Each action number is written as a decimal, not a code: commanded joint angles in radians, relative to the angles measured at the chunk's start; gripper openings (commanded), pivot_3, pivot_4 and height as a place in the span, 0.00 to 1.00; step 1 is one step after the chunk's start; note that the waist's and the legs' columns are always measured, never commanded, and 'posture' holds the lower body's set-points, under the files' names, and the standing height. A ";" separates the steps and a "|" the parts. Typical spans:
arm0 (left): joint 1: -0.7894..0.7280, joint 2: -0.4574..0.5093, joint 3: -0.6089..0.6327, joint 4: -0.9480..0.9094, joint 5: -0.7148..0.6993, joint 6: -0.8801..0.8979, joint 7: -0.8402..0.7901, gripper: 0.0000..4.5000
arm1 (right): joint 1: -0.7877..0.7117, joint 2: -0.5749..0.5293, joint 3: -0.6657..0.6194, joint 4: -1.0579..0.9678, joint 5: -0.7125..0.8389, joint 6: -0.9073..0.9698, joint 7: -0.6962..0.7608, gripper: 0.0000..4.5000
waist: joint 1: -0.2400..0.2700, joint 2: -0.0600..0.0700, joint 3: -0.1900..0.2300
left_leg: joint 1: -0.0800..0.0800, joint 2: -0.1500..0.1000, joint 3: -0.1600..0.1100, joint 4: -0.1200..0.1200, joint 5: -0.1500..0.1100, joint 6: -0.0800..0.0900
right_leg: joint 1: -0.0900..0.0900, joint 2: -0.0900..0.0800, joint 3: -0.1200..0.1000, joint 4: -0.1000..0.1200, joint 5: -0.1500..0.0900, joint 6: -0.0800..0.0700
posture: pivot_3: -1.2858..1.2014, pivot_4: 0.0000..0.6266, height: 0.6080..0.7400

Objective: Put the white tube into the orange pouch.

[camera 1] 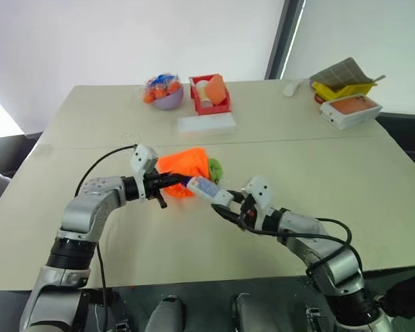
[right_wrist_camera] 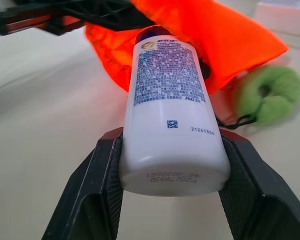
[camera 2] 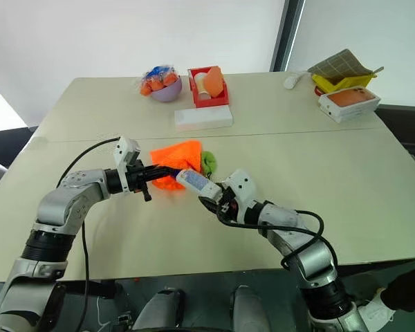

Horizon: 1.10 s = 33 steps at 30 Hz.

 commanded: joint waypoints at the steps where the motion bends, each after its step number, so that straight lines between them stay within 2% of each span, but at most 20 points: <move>1: -0.002 0.020 -0.016 -0.050 0.015 -0.013 -0.007 0.00 | -0.014 0.019 -0.006 -0.018 -0.011 -0.030 -0.015 0.45 | 0.000 0.000 0.000 | 0.000 0.000 0.000 0.000 0.000 0.000 | 0.000 0.000 0.000 0.000 0.000 0.000 | 0.52 0.24 1.00; 11: 0.003 0.010 -0.052 -0.082 0.028 -0.005 0.013 0.00 | 0.013 0.028 0.026 -0.062 0.011 -0.028 0.023 0.45 | 0.000 0.000 0.000 | 0.000 0.000 0.000 0.000 0.000 0.000 | 0.000 0.000 0.000 0.000 -0.001 0.001 | 0.52 0.24 1.00; 22: 0.025 -0.007 -0.112 -0.177 0.022 0.032 0.021 0.00 | -0.128 0.189 0.075 0.104 -0.140 -0.072 -0.147 0.45 | -0.003 0.000 0.000 | 0.000 0.000 0.000 0.000 0.000 0.000 | -0.001 0.000 0.000 0.001 0.001 -0.001 | 0.52 0.24 1.00; 27: 0.043 -0.002 -0.110 -0.189 0.026 0.037 0.038 0.00 | -0.139 0.212 0.087 0.142 -0.188 -0.092 -0.169 0.45 | -0.002 0.000 0.000 | 0.000 0.000 0.000 -0.001 0.000 0.000 | -0.001 0.000 0.000 0.001 0.001 -0.001 | 0.52 0.24 1.00; 33: 0.059 0.012 -0.087 -0.209 -0.010 0.067 0.037 0.00 | -0.150 0.242 0.042 0.169 -0.191 -0.074 -0.213 0.45 | -0.003 0.000 0.000 | 0.000 0.000 0.000 -0.001 0.000 0.000 | -0.001 0.000 0.000 0.001 0.001 -0.001 | 0.52 0.24 1.00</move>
